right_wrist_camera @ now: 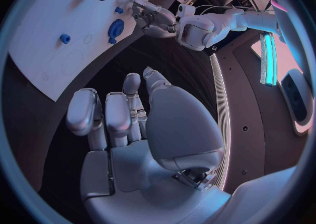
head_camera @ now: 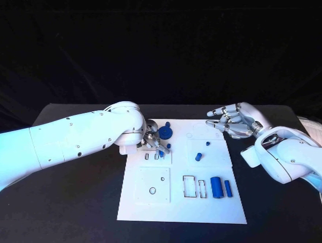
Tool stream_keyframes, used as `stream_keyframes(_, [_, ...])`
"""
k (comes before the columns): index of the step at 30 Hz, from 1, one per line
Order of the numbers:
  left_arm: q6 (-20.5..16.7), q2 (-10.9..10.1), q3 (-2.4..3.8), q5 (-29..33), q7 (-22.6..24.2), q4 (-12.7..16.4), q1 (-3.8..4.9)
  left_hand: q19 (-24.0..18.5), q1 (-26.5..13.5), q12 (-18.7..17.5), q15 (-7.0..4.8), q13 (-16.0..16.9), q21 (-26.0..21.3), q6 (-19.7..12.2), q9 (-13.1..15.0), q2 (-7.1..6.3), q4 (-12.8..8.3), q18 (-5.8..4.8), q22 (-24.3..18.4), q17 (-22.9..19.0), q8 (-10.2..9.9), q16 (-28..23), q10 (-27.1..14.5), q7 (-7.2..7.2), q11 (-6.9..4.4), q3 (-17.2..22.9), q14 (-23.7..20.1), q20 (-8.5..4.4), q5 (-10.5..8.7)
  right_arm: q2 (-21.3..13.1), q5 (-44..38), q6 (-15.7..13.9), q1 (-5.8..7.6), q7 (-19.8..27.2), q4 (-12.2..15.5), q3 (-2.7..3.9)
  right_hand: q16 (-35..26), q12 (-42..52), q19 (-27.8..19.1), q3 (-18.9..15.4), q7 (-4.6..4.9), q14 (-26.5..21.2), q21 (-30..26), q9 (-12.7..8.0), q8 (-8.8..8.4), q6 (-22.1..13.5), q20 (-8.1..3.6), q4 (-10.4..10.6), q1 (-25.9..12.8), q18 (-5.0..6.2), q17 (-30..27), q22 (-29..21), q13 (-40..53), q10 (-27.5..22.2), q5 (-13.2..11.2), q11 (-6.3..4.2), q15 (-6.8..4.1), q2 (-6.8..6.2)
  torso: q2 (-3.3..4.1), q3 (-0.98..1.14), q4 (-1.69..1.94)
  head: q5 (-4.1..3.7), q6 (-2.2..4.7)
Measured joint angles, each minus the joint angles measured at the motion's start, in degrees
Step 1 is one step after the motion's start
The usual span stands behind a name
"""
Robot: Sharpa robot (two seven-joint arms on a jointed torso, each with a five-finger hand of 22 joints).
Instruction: Assemble the parts on the task board
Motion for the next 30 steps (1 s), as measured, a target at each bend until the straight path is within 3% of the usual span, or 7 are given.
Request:
stream_keyframes(7, [0.0,0.0,0.08,0.0,0.0,0.1,0.04,-0.2,6.4,-0.6,-0.33,-0.2,-0.1,-1.5,0.7,1.38,-2.7,0.0,0.0,0.0,-0.1,0.0,-0.5,-0.45,-0.31,4.9,-0.1,-0.22,0.32,0.0,0.0,0.0,-0.02,-0.3,0.1,0.0,0.0,-0.2,0.0,0.0,0.19,0.0,-0.3,0.0,0.0,-0.2,0.0,0.0,0.2,0.0,-0.1,-0.2,-0.4,0.0,0.8,0.01,0.0,0.24,-0.01,0.01,0.0,0.08,-0.09])
stream_keyframes(11, [0.0,0.0,0.22,0.0,0.1,0.2,0.21,0.0,9.8,-1.1,-0.63,-0.7,-0.2,-2.4,0.7,1.42,-4.6,0.01,0.0,0.0,-0.9,0.0,-0.9,-0.31,-0.58,9.0,-0.2,-0.42,0.49,0.0,0.1,0.0,-0.03,-0.4,0.5,-0.01,-0.3,-0.2,0.0,0.0,0.19,0.0,-0.3,0.1,0.0,-0.2,0.0,0.0,0.8,0.0,-0.1,-0.2,-0.7,0.0,1.2,0.02,0.0,0.29,-0.01,0.03,-0.03,0.13,-0.1])
stream_keyframes(13, [0.0,0.0,0.23,0.0,0.1,0.2,0.22,0.0,10.8,-1.3,-0.63,-1.0,-0.2,-2.5,0.7,1.07,-4.1,0.01,0.0,0.0,-1.3,0.0,-0.9,-0.21,-0.51,9.8,-0.2,-0.43,1.27,0.0,0.1,0.0,-0.04,-0.4,0.6,-0.01,-0.3,-0.2,0.0,0.0,0.18,0.0,-0.3,0.1,0.0,-0.2,0.0,0.0,0.8,-0.01,-0.1,-0.2,-0.8,0.0,1.7,0.03,0.0,0.29,-0.01,0.03,-0.03,0.13,-0.13])
stream_keyframes(18, [0.1,0.0,0.21,0.0,0.1,0.2,0.2,0.0,13.2,-2.5,-0.62,-1.9,-0.6,-2.8,1.3,-1.99,1.1,0.01,0.0,0.0,-2.0,0.0,-1.1,0.08,-0.3,15.1,-0.2,-0.42,3.25,0.1,0.1,0.0,-0.06,-0.5,0.7,-0.01,-0.3,-0.4,0.0,0.0,0.18,0.0,-0.3,0.1,0.0,-0.2,0.0,0.0,0.8,0.0,-0.1,-0.3,-1.1,0.0,2.1,0.04,0.0,0.29,-0.01,0.03,-0.03,0.04,-0.15])
stream_keyframes(20, [0.2,-0.1,0.19,0.1,0.1,0.2,0.13,0.0,12.0,-3.0,-0.62,-2.3,-0.9,-2.8,2.0,-4.85,3.0,0.0,0.0,0.0,-2.0,0.0,-1.1,0.1,-0.29,20.0,-0.2,-0.42,3.36,0.1,0.2,0.0,-0.06,-0.5,0.7,-0.01,-0.3,-0.4,0.0,0.0,0.18,0.0,-0.3,0.1,0.0,-0.2,0.0,0.0,0.8,0.0,-0.1,-0.3,-1.1,0.0,2.1,0.04,0.0,0.29,-0.01,0.04,-0.03,0.04,-0.15])
stream_keyframes(24, [0.1,-0.6,0.18,0.3,0.1,0.6,-0.05,0.0,7.9,-3.0,-0.52,-2.2,-0.9,-2.8,3.7,-9.89,2.2,0.01,0.0,0.0,-1.8,0.0,-1.1,0.1,-0.29,30.4,-0.1,-0.42,3.38,0.1,0.2,0.0,-0.09,-0.5,0.7,-0.02,-0.3,-0.4,0.0,0.0,0.18,0.0,-0.6,0.1,0.0,-0.2,0.0,0.0,0.8,-0.01,-0.1,-0.4,-1.2,0.0,2.6,0.04,0.0,0.29,-0.02,0.05,-0.03,0.1,-0.15])
stream_keyframes(30, [-0.7,-2.4,0.36,1.1,0.0,2.1,-0.08,0.0,5.4,-3.0,-0.52,-2.3,-0.9,-2.8,5.1,-12.41,0.4,0.01,0.0,0.0,-1.0,0.0,-0.9,0.12,-0.08,35.8,-0.1,-0.42,3.16,0.3,0.4,0.1,-0.12,-0.5,0.5,-0.05,-0.7,-0.4,0.0,-0.2,0.18,0.0,-0.6,0.1,0.0,-0.2,0.0,0.2,0.8,0.0,-0.2,-0.6,-1.4,0.1,2.6,0.05,0.0,0.29,-0.07,0.09,0.03,0.23,-0.06])
